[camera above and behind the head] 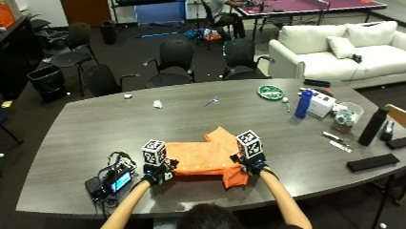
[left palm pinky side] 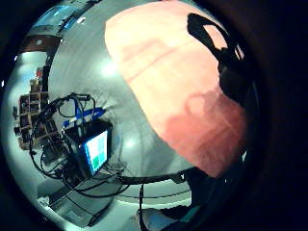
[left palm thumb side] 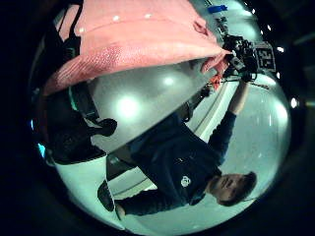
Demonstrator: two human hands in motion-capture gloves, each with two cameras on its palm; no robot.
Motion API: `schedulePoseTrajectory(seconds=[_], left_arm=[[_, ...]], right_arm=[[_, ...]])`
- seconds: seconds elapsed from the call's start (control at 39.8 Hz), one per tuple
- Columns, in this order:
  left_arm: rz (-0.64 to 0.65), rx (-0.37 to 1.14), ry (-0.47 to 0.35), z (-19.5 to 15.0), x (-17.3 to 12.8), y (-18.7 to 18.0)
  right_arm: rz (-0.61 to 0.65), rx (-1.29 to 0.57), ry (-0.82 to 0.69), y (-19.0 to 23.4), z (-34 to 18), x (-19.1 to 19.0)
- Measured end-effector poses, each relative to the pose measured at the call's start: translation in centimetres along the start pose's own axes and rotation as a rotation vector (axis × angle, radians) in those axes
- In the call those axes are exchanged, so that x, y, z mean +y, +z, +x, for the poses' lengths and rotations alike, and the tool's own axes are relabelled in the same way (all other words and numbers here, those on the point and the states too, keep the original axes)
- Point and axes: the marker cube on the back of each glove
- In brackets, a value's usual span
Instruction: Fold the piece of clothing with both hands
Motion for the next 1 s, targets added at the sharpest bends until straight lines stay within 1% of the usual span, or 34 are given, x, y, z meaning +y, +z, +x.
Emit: schedulePoseTrajectory(seconds=[0.03, 0.05, 0.13, 0.2, 0.28, 0.33, 0.35, 0.4, 0.45, 0.5, 0.55, 0.63, 0.68, 0.75, 0.83, 0.93, 0.98, 1.0], left_arm=[[0.048, -0.016, 0.033, 0.0, 0.1, -0.2], [0.069, -0.018, 0.051, 0.1, 0.5, -0.5], [0.105, 0.004, 0.077, 0.8, 2.0, -2.5], [0.158, 0.010, 0.069, 1.1, 2.3, -4.8], [0.169, 0.021, 0.031, 0.5, 0.5, -5.8], [0.152, 0.017, -0.013, -0.1, -1.2, -6.0], [0.135, 0.006, -0.053, -0.3, -1.8, -6.0], [0.067, -0.014, -0.170, -0.8, -2.5, -5.8], [-0.033, 0.001, -0.284, -1.5, -3.6, -4.7], [-0.119, 0.031, -0.370, -2.5, -5.4, -3.0], [-0.172, 0.059, -0.422, -3.6, -7.5, -1.1], [-0.218, 0.094, -0.459, -4.7, -9.3, 1.1], [-0.222, 0.104, -0.481, -5.2, -9.8, 1.7], [-0.155, 0.076, -0.501, -5.4, -9.7, 1.5], [-0.042, 0.014, -0.510, -5.4, -8.8, 0.3], [0.038, 0.014, -0.472, -4.5, -6.5, -0.9], [0.028, 0.062, -0.412, -3.6, -4.9, -1.0], [0.025, 0.087, -0.382, -3.1, -4.3, -0.9]], right_arm=[[0.004, -0.004, -0.013, -0.5, -0.1, 0.4], [0.006, -0.003, -0.022, -1.2, -0.2, 1.0], [-0.002, 0.024, -0.031, -3.6, -0.2, 2.5], [-0.019, 0.075, -0.010, -5.5, 0.1, 2.3], [-0.055, 0.124, 0.046, -6.2, 0.7, 0.1], [-0.097, 0.151, 0.090, -5.8, 1.0, -2.3], [-0.118, 0.162, 0.111, -5.4, 1.1, -3.4], [-0.170, 0.180, 0.154, -5.0, 1.0, -4.9], [-0.236, 0.197, 0.203, -4.9, 0.4, -5.3], [-0.278, 0.207, 0.240, -4.3, -0.2, -6.4], [-0.297, 0.203, 0.248, -2.7, -0.8, -8.5], [-0.321, 0.173, 0.215, -0.7, -1.6, -10.6], [-0.266, 0.163, 0.215, -0.1, -1.8, -11.5], [-0.134, 0.189, 0.243, -0.1, -1.6, -11.8], [-0.039, 0.231, 0.314, -1.1, -0.4, -10.1], [-0.009, 0.198, 0.412, -2.3, 1.5, -6.7], [-0.023, 0.129, 0.432, -2.3, 2.4, -5.4], [-0.051, 0.084, 0.439, -2.2, 2.9, -4.6]])
